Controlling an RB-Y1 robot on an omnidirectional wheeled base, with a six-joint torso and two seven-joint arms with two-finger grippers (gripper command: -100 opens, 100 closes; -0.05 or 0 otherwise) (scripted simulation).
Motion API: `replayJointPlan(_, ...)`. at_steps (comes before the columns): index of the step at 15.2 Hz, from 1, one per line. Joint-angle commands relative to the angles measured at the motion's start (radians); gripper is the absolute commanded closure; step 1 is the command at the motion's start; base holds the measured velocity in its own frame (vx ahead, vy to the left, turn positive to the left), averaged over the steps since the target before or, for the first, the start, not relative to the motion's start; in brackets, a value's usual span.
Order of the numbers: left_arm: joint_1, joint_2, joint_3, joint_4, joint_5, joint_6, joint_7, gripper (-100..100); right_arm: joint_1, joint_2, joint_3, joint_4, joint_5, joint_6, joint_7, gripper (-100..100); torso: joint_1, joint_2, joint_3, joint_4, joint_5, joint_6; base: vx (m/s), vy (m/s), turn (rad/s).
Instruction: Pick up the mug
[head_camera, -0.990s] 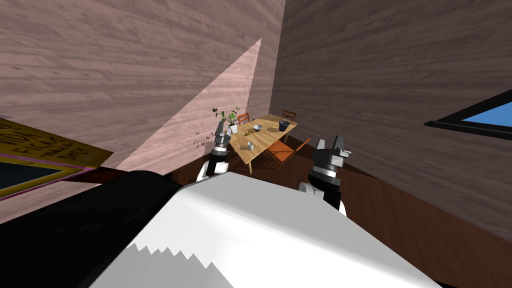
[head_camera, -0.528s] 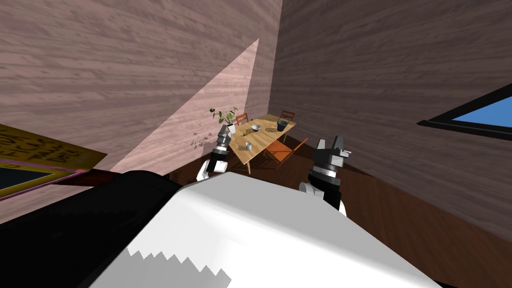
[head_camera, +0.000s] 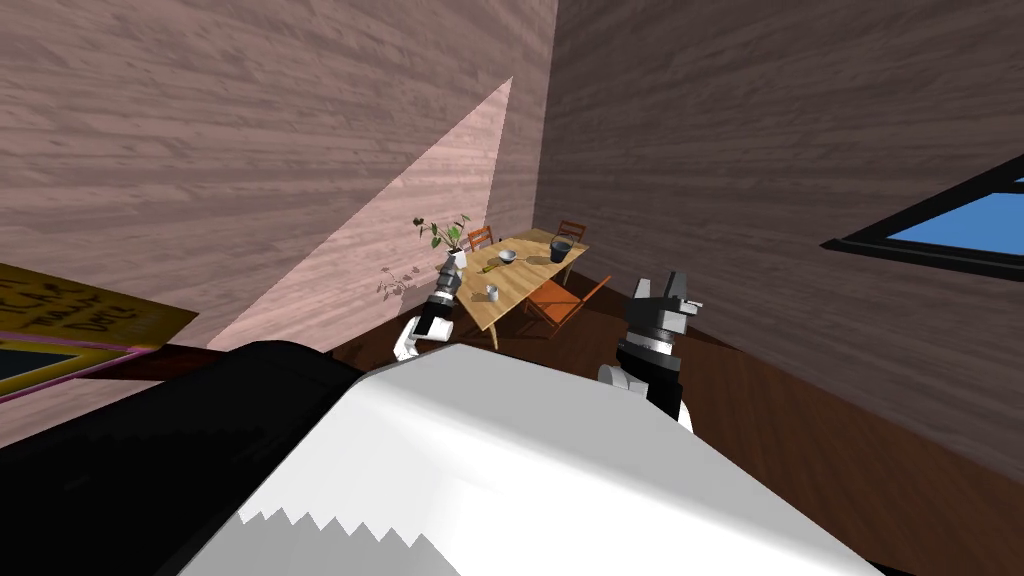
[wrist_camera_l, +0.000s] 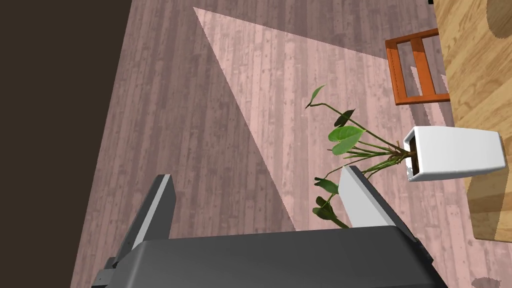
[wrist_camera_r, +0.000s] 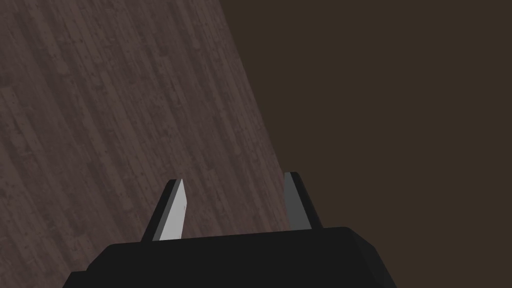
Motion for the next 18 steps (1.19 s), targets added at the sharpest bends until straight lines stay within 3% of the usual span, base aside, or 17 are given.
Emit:
replayJointPlan(1,-0.008,0.009,0.007,0.005,0.007,0.048,0.000,-100,0.000,0.000,0.000,0.000,0.000,0.000,0.000,0,0.000,0.000,0.000,0.000,0.000,0.000,0.025,-0.042,-0.010)
replayJointPlan(2,-0.008,0.009,0.007,0.005,0.007,0.048,0.000,-100,0.000,0.000,0.000,0.000,0.000,0.000,0.000,0,0.001,0.000,0.000,0.000,0.000,0.000,0.014,-0.021,0.003)
replayJointPlan(3,-0.024,0.023,0.019,0.036,0.020,0.082,-0.005,-100,0.000,0.000,0.000,0.000,0.000,0.000,0.000,0,0.002,0.001,0.001,0.000,0.000,0.000,0.021,-0.029,-0.024)
replayJointPlan(5,-0.024,0.023,0.019,0.036,0.020,0.105,-0.005,-100,0.000,0.000,0.000,0.000,0.000,0.000,0.000,0,0.002,0.001,0.000,0.000,0.000,0.000,0.025,-0.036,-0.027)
replayJointPlan(6,-0.039,0.038,0.032,0.067,0.035,0.131,-0.009,-100,0.000,0.000,0.000,0.000,0.000,0.000,0.000,0,0.002,0.001,0.001,0.000,0.000,0.000,0.037,-0.037,-0.041)
replayJointPlan(8,-0.039,0.038,0.032,0.067,0.035,0.165,-0.009,-100,0.000,0.000,0.000,0.000,0.000,0.000,0.000,0,0.001,0.000,0.000,0.000,0.000,0.000,0.033,-0.039,-0.033)
replayJointPlan(9,-0.056,0.051,0.045,0.100,0.050,0.188,-0.014,-100,0.000,0.000,0.000,0.000,0.000,0.000,0.000,0,0.001,0.000,0.000,0.000,0.000,0.000,0.038,-0.047,-0.033)
replayJointPlan(11,-0.056,0.051,0.045,0.100,0.050,0.227,-0.014,-100,0.000,0.000,0.000,0.000,0.000,0.000,0.000,0,0.000,-0.001,0.000,0.000,0.000,0.000,0.043,-0.047,-0.032)
replayJointPlan(12,-0.073,0.065,0.058,0.133,0.066,0.255,-0.019,-100,0.000,0.000,0.000,0.000,0.000,0.000,0.000,0,0.001,0.000,0.000,0.000,0.000,0.000,0.041,-0.054,-0.043)
replayJointPlan(14,-0.073,0.065,0.058,0.133,0.066,0.291,-0.019,-100,0.000,0.000,0.000,0.000,0.000,0.000,0.000,0,0.000,-0.001,0.000,0.000,0.000,0.000,0.036,-0.050,-0.029)
replayJointPlan(15,-0.090,0.078,0.071,0.167,0.082,0.318,-0.024,-100,0.000,0.000,0.000,0.000,0.000,0.000,0.000,0,0.001,0.000,0.000,0.000,0.000,0.000,0.036,-0.042,-0.037)
replayJointPlan(17,-0.090,0.078,0.071,0.167,0.082,0.356,-0.024,-100,0.000,0.000,0.000,0.000,0.000,0.000,0.000,0,0.001,0.000,0.000,0.000,0.000,0.000,0.042,-0.047,-0.034)
replayJointPlan(18,-0.108,0.091,0.085,0.201,0.099,0.385,-0.030,-100,0.000,0.000,0.000,0.000,0.000,0.000,0.000,0,0.001,0.000,0.000,0.000,0.000,0.000,0.047,-0.058,-0.047)
